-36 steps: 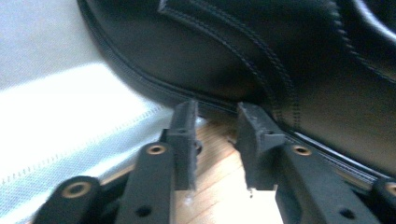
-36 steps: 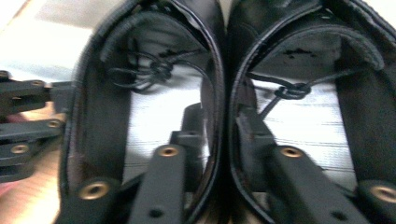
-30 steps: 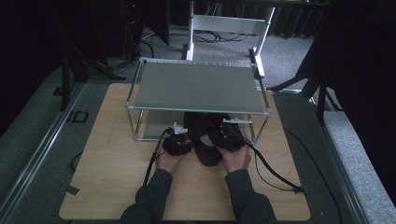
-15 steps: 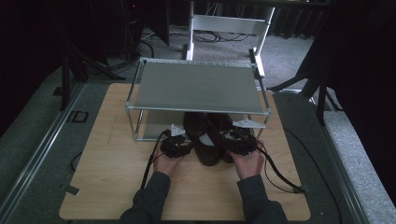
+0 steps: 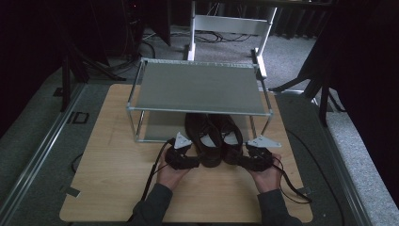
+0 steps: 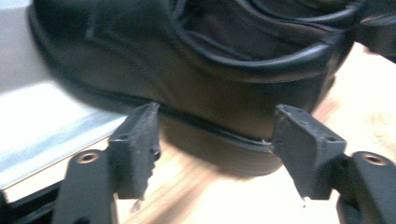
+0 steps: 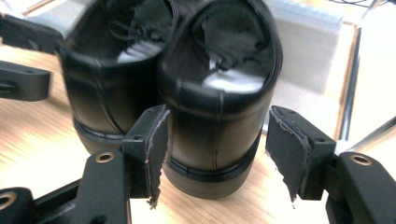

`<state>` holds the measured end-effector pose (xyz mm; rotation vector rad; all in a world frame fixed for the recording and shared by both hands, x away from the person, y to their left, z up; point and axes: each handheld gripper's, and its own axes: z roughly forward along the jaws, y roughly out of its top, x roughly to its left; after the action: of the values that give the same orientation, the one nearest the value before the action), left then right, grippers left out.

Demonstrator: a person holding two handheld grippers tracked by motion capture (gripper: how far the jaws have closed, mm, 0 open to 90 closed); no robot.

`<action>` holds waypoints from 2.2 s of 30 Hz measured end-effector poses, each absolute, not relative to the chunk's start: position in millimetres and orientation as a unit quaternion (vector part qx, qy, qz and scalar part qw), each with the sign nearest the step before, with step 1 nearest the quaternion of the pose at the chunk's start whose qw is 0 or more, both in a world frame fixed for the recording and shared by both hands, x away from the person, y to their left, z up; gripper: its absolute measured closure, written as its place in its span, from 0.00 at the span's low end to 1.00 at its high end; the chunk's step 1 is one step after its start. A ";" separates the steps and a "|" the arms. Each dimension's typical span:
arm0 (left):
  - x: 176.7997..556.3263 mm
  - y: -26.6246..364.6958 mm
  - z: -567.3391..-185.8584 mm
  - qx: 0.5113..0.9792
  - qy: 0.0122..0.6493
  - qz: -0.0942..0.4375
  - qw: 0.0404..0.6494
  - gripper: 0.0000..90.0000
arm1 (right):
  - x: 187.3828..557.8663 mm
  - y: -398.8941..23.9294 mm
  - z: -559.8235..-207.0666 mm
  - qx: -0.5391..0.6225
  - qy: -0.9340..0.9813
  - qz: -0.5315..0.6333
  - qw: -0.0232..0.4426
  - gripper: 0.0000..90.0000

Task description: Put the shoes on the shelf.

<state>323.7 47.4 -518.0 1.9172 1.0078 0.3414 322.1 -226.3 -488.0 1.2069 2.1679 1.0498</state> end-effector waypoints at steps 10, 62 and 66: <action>320.2 19.8 -525.9 0.797 0.394 0.139 0.436 0.21 | 330.1 -230.9 -511.4 0.440 0.793 0.383 0.174 0.37; 363.3 52.8 -510.2 0.783 0.425 0.140 0.432 0.32 | 349.9 -185.6 -501.3 0.467 0.770 0.399 0.175 0.41; 365.8 55.6 -510.7 0.782 0.428 0.145 0.429 0.34 | 352.9 -183.1 -503.4 0.470 0.766 0.401 0.174 0.42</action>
<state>365.8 55.6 -510.7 1.9521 1.0684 0.3621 352.9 -183.1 -503.4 1.3333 2.1724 1.1369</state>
